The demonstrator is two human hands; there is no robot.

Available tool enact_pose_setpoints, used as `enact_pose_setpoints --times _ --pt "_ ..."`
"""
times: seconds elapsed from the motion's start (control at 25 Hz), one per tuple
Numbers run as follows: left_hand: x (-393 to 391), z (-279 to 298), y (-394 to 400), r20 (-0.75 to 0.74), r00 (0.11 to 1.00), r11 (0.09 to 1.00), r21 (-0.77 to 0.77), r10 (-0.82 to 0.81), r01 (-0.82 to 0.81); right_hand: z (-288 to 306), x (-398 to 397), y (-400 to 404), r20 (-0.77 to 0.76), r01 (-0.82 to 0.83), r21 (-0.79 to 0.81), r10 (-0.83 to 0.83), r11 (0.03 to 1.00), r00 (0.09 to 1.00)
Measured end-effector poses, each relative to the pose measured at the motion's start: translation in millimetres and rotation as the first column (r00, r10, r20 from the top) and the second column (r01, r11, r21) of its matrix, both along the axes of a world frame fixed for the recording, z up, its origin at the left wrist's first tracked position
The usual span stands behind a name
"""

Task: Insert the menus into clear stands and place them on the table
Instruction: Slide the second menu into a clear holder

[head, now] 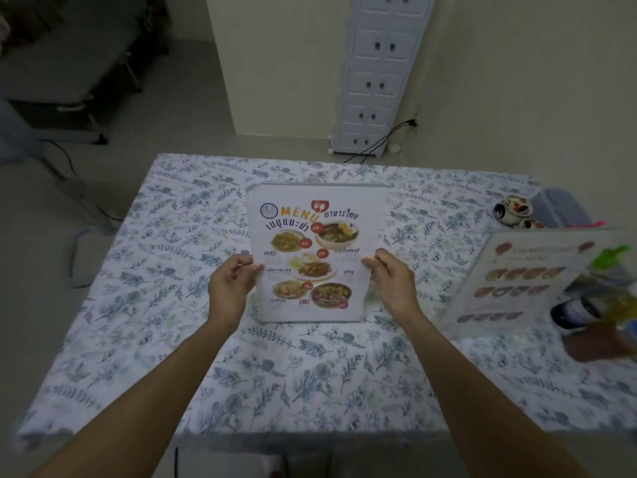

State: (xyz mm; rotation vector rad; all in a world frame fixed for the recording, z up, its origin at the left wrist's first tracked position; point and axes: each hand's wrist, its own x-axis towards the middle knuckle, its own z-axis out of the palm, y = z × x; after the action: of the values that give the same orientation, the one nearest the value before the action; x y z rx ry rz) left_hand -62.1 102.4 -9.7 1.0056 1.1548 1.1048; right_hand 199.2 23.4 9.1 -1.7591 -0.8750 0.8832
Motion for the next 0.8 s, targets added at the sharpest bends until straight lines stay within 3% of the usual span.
enact_pose_setpoints --times 0.2,0.36,0.72,0.8 --pt "-17 -11 -27 -0.024 1.000 1.000 -0.016 -0.015 0.014 -10 -15 -21 -0.013 -0.041 -0.024 0.041 0.999 0.999" --pt "-22 -15 -29 -0.051 0.996 0.998 -0.004 -0.069 0.069 -17 -17 -31 0.064 -0.052 -0.015 0.053 0.999 0.997" --pt "-27 -15 -32 -0.334 0.934 0.982 0.087 -0.128 0.166 -19 -25 -40 0.101 -0.044 0.011 0.043 0.999 0.994" --pt "-27 -14 -32 -0.334 0.933 0.983 0.076 -0.132 0.167 -19 -26 -41 0.114 -0.045 0.011 0.044 0.999 0.992"
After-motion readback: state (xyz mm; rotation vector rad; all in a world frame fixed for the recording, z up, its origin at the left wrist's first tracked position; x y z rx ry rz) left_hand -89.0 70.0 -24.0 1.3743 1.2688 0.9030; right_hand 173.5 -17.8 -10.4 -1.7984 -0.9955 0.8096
